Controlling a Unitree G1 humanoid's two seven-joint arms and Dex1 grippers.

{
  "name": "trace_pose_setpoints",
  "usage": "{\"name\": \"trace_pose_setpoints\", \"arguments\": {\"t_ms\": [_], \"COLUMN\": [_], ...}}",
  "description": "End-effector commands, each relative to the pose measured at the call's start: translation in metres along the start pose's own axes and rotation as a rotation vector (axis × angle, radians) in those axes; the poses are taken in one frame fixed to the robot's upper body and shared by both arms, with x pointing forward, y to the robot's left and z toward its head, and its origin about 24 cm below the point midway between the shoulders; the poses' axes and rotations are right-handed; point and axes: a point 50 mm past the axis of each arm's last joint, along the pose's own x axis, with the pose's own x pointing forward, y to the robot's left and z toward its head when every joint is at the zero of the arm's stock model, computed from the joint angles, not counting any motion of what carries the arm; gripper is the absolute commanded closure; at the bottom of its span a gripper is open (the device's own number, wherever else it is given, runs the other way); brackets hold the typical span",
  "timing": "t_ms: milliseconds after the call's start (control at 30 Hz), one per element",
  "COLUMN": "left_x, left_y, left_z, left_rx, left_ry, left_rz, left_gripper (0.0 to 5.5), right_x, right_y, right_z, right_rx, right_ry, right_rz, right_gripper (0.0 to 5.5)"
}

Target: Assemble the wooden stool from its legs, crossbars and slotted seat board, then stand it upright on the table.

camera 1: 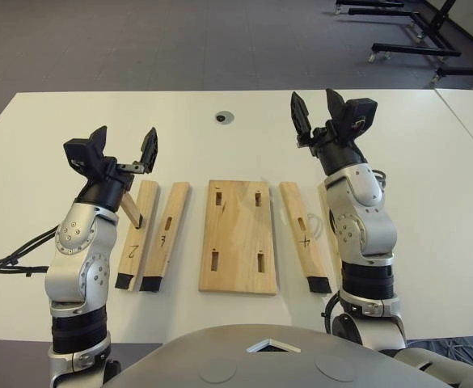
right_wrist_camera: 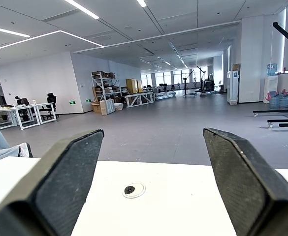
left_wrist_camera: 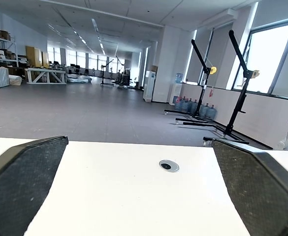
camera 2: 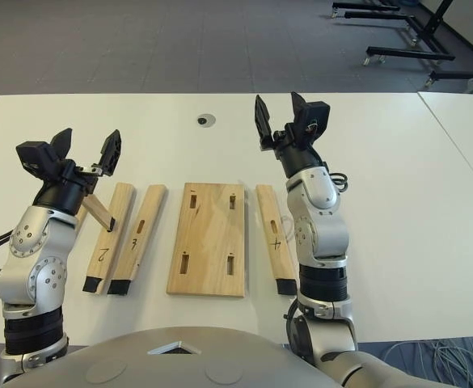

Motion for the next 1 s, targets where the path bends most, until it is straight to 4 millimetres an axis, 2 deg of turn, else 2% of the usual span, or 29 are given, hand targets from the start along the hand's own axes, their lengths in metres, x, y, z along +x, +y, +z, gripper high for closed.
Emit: {"name": "trace_pose_setpoints", "arguments": {"t_ms": [33,167,267,300,400,433,467,567,633,700,867,933,1000], "left_x": [-0.004,0.004,0.006,0.006,0.003,0.001,-0.003,-0.013,-0.021,-0.038,-0.067,-0.075,-0.074], "left_y": [0.002,-0.013,-0.02,-0.013,0.028,0.037,0.046,0.062,0.069,0.083,0.102,0.1,0.082], "left_z": [-0.004,0.033,0.049,0.053,0.07,0.069,0.064,0.043,0.022,-0.001,-0.023,-0.029,-0.028], "left_rx": [-0.043,-0.055,-0.049,-0.022,0.092,0.117,0.156,0.228,0.275,0.336,0.427,0.416,0.3], "left_ry": [0.08,-0.049,-0.103,-0.116,-0.176,-0.165,-0.132,-0.016,0.105,0.238,0.48,0.561,0.57], "left_rz": [0.046,-0.027,-0.071,-0.05,0.129,0.16,0.192,0.237,0.216,0.231,0.214,0.16,0.048], "left_gripper": [0.15,0.15,0.15,0.15,0.15,0.15,0.15,0.6,0.9,1.26,1.29,1.29,1.29], "right_x": [-0.001,-0.004,-0.006,-0.008,-0.011,-0.011,-0.01,-0.009,-0.009,-0.008,-0.013,-0.013,-0.014], "right_y": [0.0,-0.003,-0.003,-0.003,-0.003,-0.004,-0.003,-0.002,-0.003,-0.001,-0.002,-0.001,0.001], "right_z": [0.002,-0.002,-0.004,-0.004,-0.005,-0.005,-0.004,-0.003,-0.003,-0.004,-0.003,-0.001,-0.001], "right_rx": [0.013,0.014,0.019,0.02,0.021,0.021,0.022,0.022,0.02,0.021,0.013,0.017,0.02], "right_ry": [-0.004,0.006,0.006,0.005,0.004,0.003,0.002,0.0,0.001,0.003,0.016,0.014,0.018], "right_rz": [-0.009,-0.031,-0.049,-0.056,-0.064,-0.065,-0.064,-0.052,-0.051,-0.046,-0.046,-0.044,-0.043], "right_gripper": [1.78,1.78,1.78,1.78,1.78,1.78,1.78,1.78,1.78,1.78,1.78,1.78,1.78]}}
